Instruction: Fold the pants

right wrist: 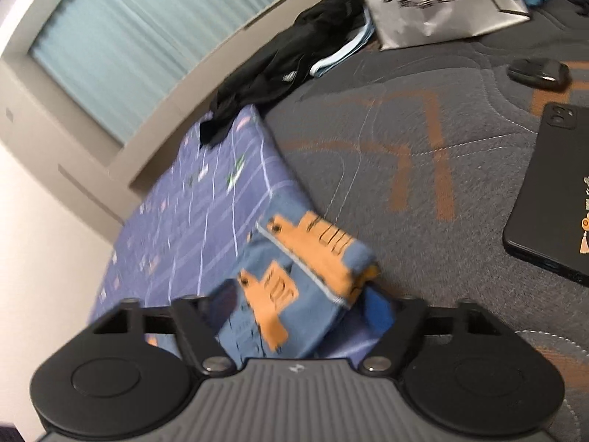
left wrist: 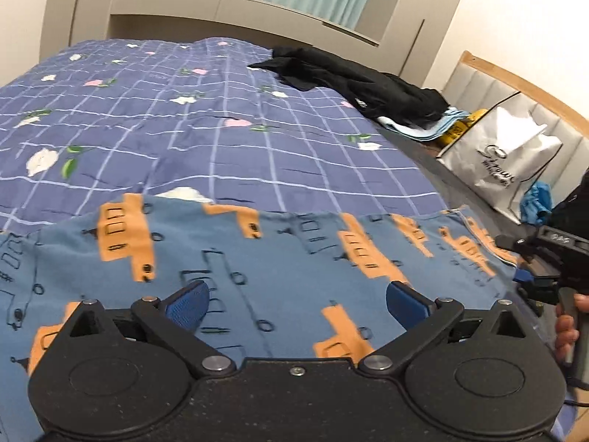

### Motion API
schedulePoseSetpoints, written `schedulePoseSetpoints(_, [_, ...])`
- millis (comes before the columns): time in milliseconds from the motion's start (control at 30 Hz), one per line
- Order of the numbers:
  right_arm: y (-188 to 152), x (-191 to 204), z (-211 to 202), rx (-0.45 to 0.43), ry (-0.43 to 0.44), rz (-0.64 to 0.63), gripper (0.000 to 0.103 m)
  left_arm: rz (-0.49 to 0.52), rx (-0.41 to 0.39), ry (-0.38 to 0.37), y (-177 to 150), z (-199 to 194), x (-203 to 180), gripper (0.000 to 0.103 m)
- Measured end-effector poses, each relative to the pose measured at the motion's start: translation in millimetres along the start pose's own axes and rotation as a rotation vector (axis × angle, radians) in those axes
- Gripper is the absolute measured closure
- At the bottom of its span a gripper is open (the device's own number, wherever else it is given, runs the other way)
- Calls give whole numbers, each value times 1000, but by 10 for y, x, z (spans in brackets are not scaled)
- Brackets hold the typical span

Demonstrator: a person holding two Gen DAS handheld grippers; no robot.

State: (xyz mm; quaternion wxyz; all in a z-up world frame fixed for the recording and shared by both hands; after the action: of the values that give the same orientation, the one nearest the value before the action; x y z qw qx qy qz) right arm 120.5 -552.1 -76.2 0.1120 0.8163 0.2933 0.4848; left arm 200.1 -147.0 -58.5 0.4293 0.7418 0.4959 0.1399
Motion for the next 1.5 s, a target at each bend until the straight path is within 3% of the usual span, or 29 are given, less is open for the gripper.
schedulePoseSetpoints(133, [16,-24,-52,-66,-20,30,78,-34,-5,-41,92,-23,-16,1])
schedulePoseSetpoints(167, [17,-10,-77,-85,-27,20,82,-45,-7,-56,124,-20,-19,1])
schedulePoseSetpoints(267, [-9,142,-149,-130,-39,-68,86,-102,2,-123,240,22,-10,1])
schedulePoseSetpoints(467, [-233,823,-199,-180,-71,-453,87,-276,33,-331,409,145,1,1])
schedulePoseSetpoints(600, [-570,1294,-173,-192,-67,-730,88,-356,32,-410,473,202,18,1])
schedulePoseSetpoints(767, [-1189,1760,-98,-139,-47,-1022,88,-396,51,-435,425,263,52,1])
schedulePoseSetpoints(967, [-1891,1913,111,50,-64,-1223,88,-403,118,-415,213,337,77,1])
schedulePoseSetpoints(1100, [-2082,1867,185,103,-86,-1259,89,-392,148,-406,130,405,35,2])
schedulePoseSetpoints(1333, [-1896,1813,82,64,-9,-1082,88,-454,171,-376,138,579,-57,20])
schedulePoseSetpoints(1433, [-1908,1812,69,57,-3,-1088,88,-461,161,-357,182,626,-101,31])
schedulePoseSetpoints(1500, [-1905,1793,48,59,-1,-1094,88,-454,169,-324,207,664,-132,53])
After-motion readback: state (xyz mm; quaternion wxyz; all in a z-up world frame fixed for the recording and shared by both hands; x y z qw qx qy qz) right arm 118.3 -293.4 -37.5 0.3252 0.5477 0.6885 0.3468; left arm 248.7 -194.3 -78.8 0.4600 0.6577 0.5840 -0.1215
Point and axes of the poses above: each gripper's, at about its wrist camera, not at the fingertips, and z roughly the way its jaws point, x to its left, y to its top, the point moved 3 cm from there along z, roughly the way its jaws point, and after that the axes turned 7 degrees about z, right-handed, at the moved point
